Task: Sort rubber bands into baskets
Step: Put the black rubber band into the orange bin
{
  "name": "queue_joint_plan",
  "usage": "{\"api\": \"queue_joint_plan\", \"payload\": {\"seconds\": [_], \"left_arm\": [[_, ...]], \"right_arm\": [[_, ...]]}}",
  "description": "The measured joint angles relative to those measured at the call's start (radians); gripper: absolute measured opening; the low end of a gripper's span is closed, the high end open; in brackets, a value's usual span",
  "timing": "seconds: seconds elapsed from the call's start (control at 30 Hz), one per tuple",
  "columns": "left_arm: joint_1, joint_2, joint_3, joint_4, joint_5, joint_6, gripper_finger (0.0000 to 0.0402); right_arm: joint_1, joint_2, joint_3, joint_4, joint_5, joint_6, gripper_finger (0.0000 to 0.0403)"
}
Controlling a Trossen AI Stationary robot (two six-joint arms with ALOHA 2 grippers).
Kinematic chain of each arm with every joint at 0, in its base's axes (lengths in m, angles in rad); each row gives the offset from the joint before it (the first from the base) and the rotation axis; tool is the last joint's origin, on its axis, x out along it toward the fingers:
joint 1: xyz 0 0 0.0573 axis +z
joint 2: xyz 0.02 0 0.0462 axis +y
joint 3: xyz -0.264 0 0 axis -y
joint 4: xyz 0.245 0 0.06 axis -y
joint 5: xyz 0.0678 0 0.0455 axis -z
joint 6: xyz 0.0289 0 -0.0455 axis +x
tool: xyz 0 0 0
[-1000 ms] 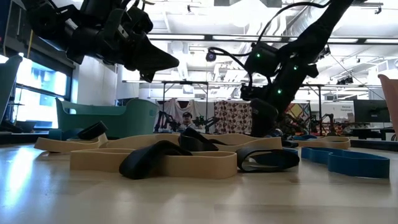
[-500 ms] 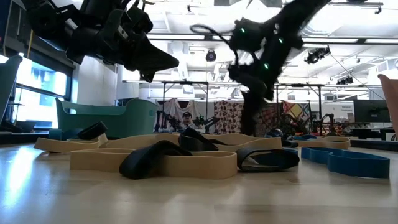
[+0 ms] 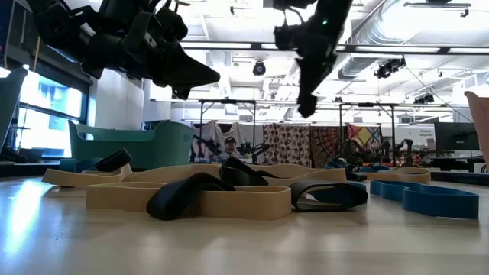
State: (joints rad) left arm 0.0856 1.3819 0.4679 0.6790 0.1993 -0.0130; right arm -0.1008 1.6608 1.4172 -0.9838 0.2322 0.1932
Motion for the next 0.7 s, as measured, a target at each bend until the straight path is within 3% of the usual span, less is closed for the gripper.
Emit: {"api": "queue_joint_plan", "payload": {"seconds": [0.23, 0.43, 0.7], "left_arm": [[0.0, 0.0, 0.0, 0.0, 0.0, 0.018, 0.0], [0.0, 0.0, 0.0, 0.001, 0.0, 0.017, 0.0], [-0.002, 0.0, 0.0, 0.0, 0.0, 0.015, 0.0]], "right_arm": [[0.076, -0.007, 0.007, -0.12, 0.025, 0.127, 0.0], [0.048, 0.001, -0.085, 0.064, 0.047, 0.135, 0.002], [-0.059, 0.002, -0.298, 0.347, 0.01, 0.14, 0.0097]]}}
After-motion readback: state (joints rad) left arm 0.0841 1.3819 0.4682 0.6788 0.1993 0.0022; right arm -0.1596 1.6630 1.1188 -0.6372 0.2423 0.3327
